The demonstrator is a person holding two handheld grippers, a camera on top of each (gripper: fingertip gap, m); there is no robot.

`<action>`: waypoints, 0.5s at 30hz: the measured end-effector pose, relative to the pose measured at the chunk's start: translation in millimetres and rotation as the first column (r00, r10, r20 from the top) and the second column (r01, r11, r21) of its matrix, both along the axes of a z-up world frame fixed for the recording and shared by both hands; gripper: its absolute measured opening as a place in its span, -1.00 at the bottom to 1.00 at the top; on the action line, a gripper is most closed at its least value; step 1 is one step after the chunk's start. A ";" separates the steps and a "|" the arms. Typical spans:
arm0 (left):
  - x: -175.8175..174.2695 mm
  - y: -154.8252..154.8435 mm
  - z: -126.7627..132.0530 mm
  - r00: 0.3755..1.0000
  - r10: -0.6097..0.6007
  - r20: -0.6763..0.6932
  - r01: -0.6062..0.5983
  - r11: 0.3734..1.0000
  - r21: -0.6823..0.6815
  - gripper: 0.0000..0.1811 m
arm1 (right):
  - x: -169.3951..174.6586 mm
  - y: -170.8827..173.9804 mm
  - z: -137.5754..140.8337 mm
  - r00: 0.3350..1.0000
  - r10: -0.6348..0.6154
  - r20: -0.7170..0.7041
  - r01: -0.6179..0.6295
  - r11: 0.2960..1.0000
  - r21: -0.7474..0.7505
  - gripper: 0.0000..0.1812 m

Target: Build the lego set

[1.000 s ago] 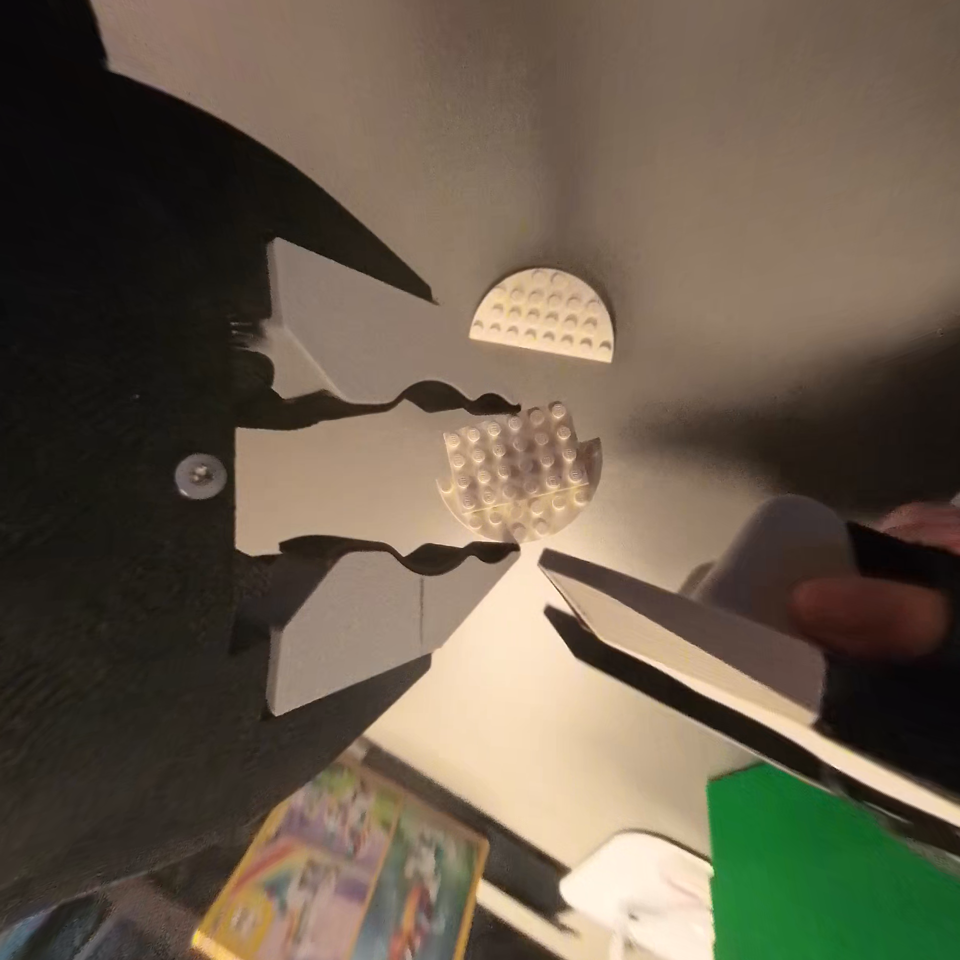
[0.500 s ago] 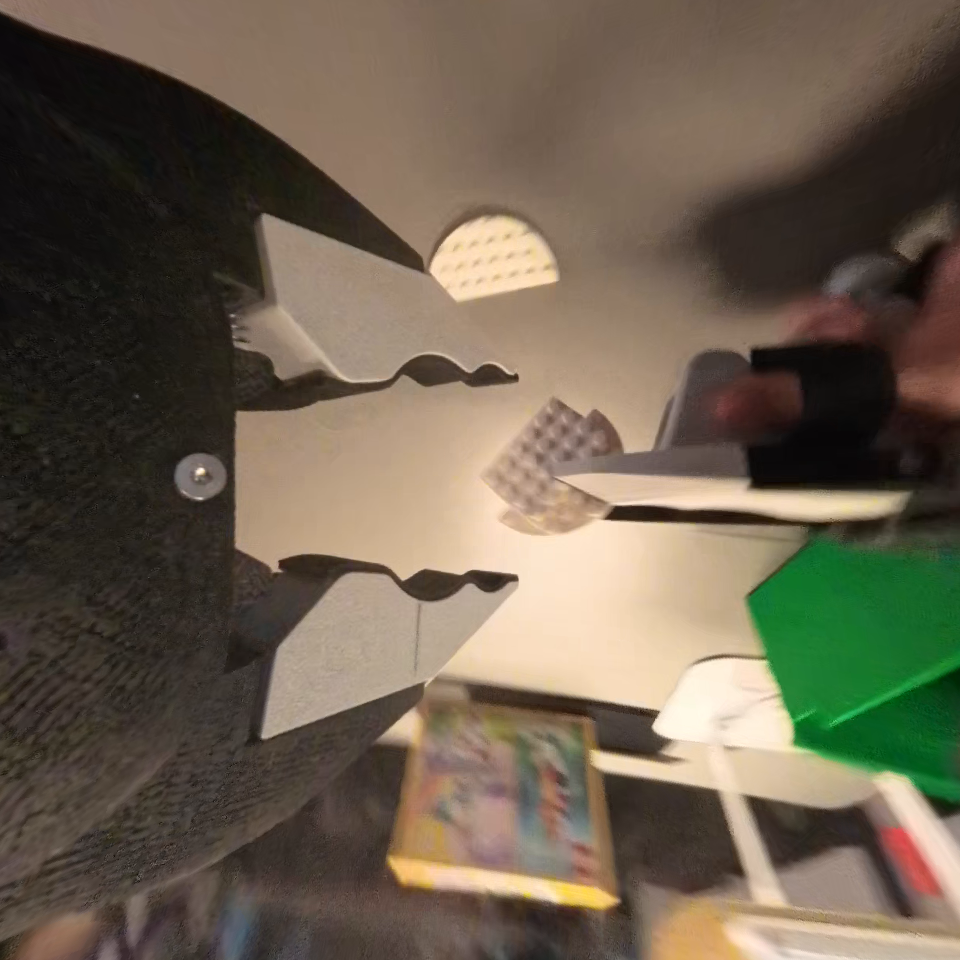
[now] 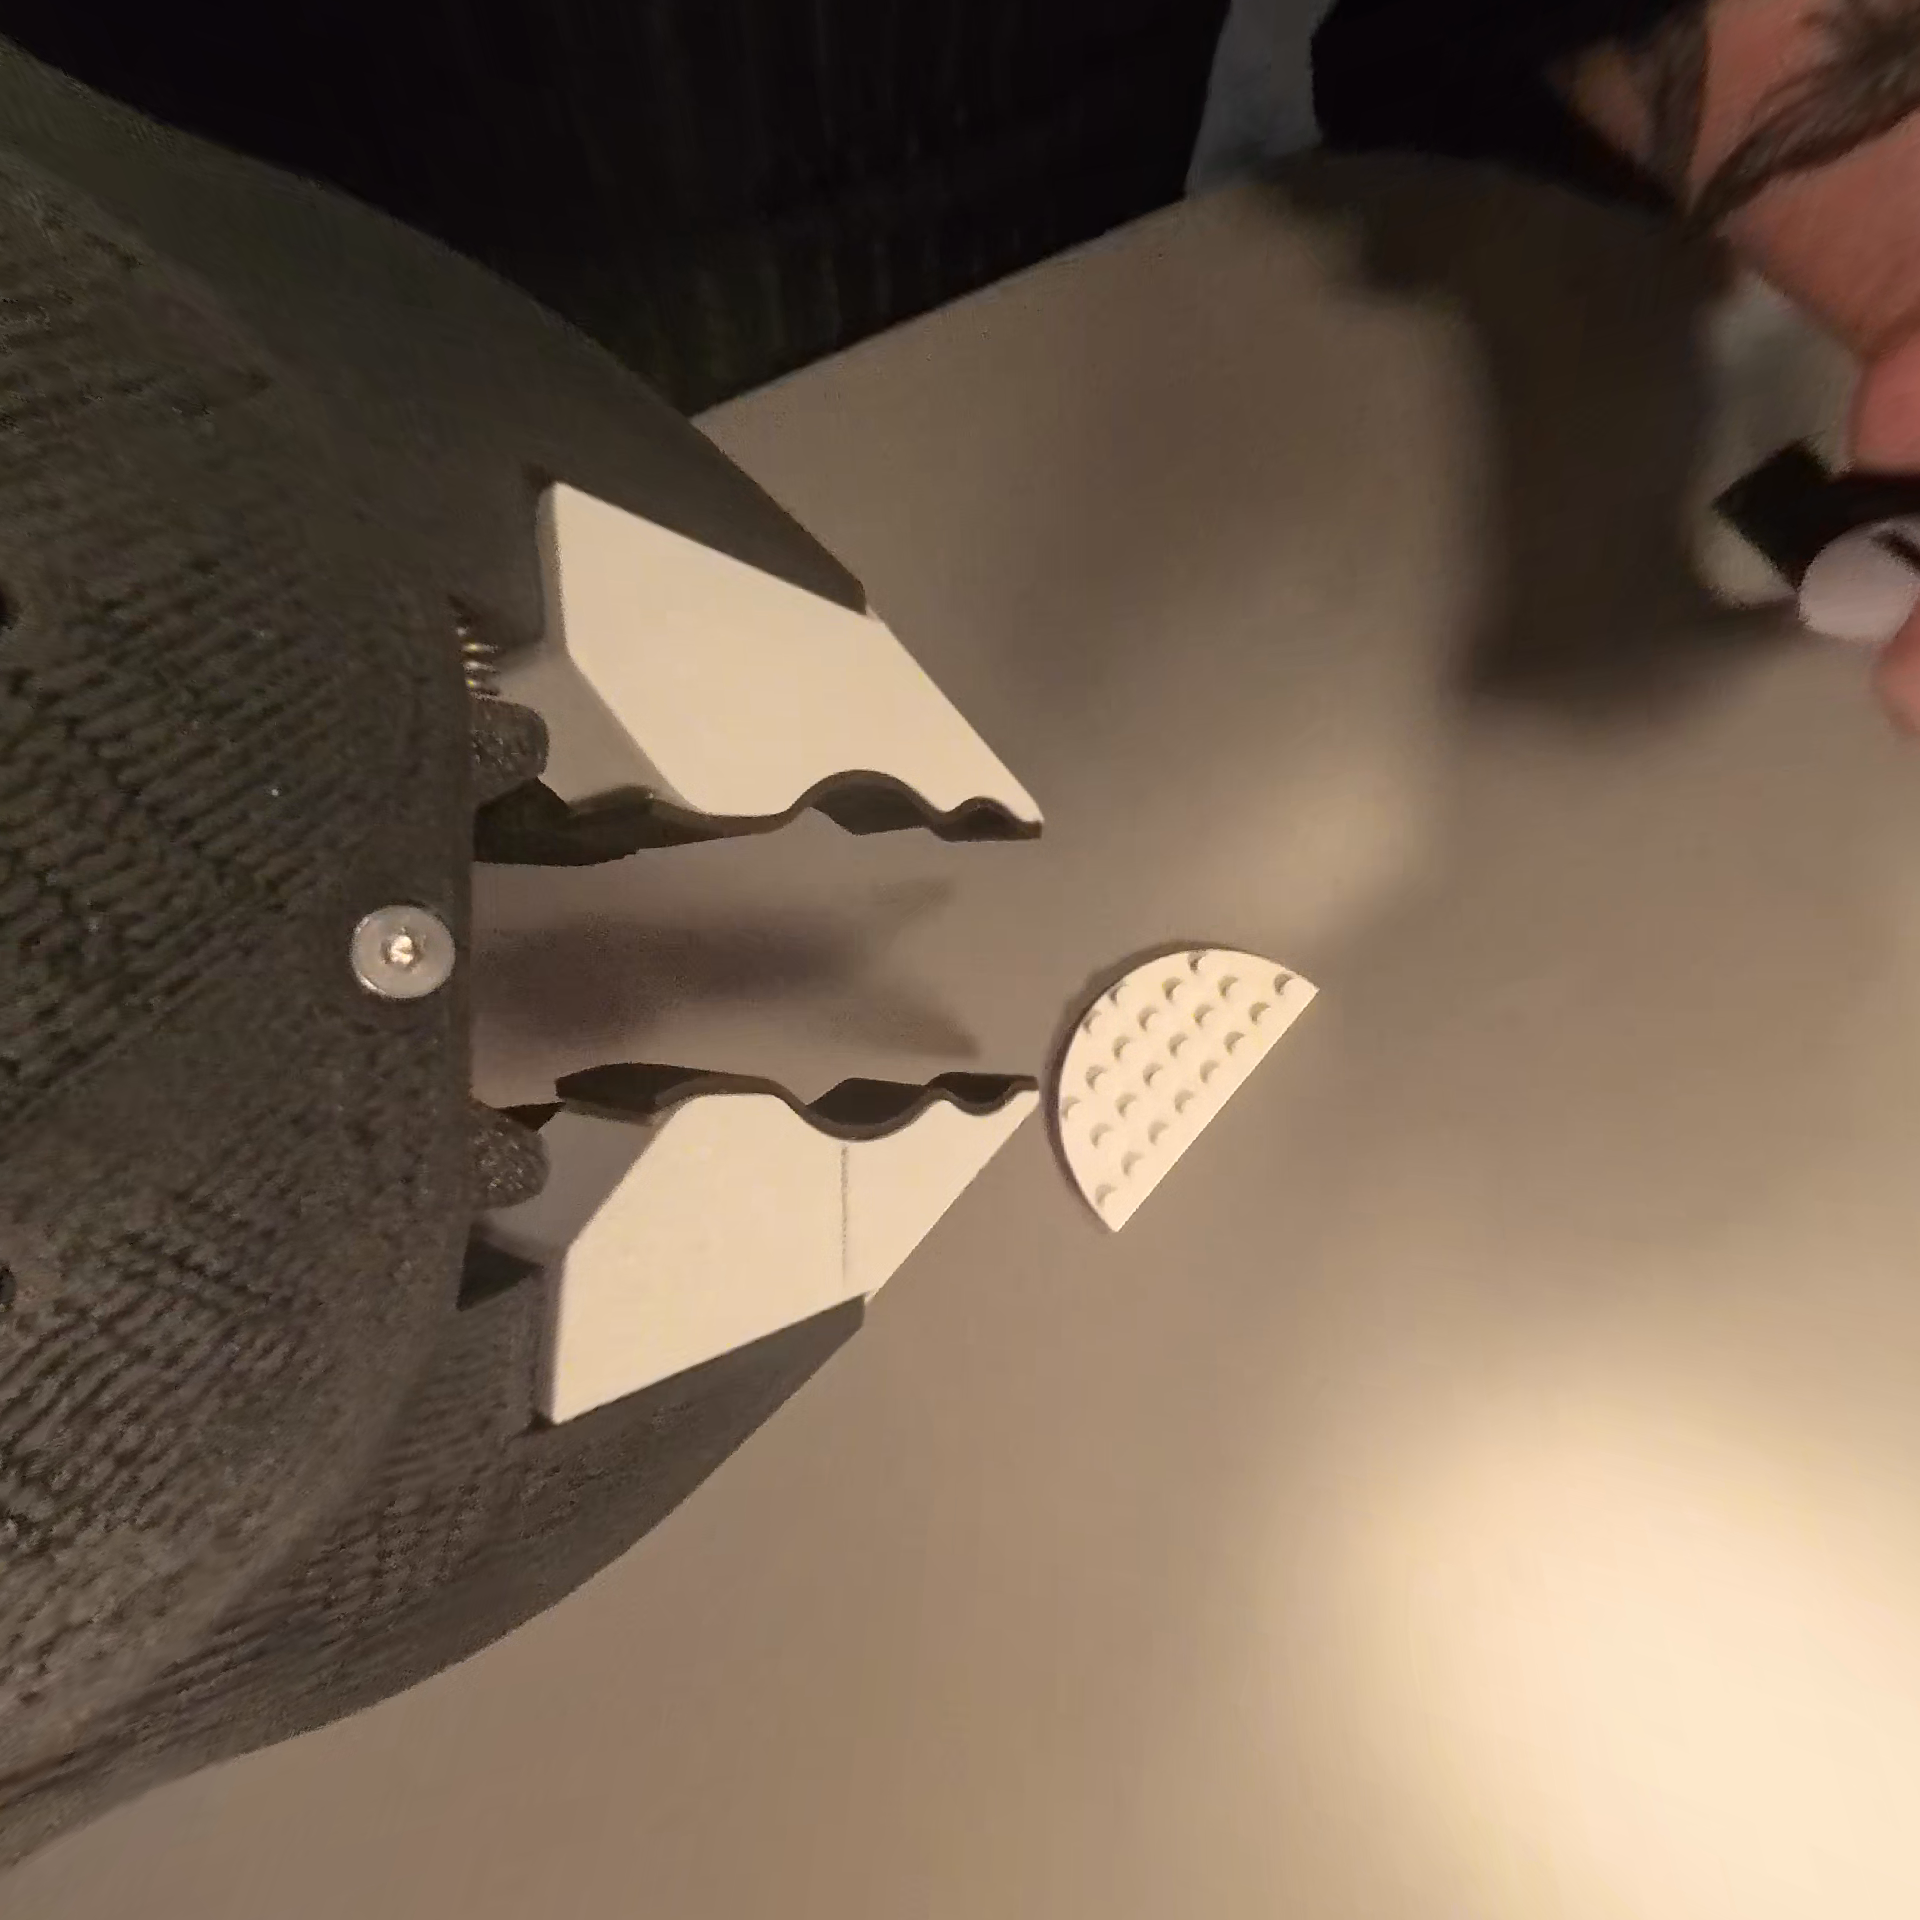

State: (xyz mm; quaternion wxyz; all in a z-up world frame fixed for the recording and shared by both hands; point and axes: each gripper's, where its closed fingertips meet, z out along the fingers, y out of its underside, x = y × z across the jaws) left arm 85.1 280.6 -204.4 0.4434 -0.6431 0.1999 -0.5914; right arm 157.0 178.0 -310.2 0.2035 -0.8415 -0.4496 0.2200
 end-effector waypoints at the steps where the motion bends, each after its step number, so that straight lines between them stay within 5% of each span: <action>1: 0.4 -0.1 -0.6 1.000 0.001 -0.002 -0.001 1.000 0.000 -0.94 | 0.0 1.9 -2.3 1.000 -0.014 0.004 0.014 1.000 0.007 -0.50; 8: 0.1 0.3 -0.5 1.000 0.000 0.011 0.000 1.000 -0.011 -0.94 | -14.2 27.2 -11.0 0.999 -0.001 0.035 -0.006 0.980 0.200 -0.36; 15: 0.2 -2.2 3.6 0.999 -0.015 0.041 0.015 1.000 -0.015 -0.94 | -31.2 33.3 -10.9 0.998 0.042 -0.036 -0.033 0.971 0.238 -0.32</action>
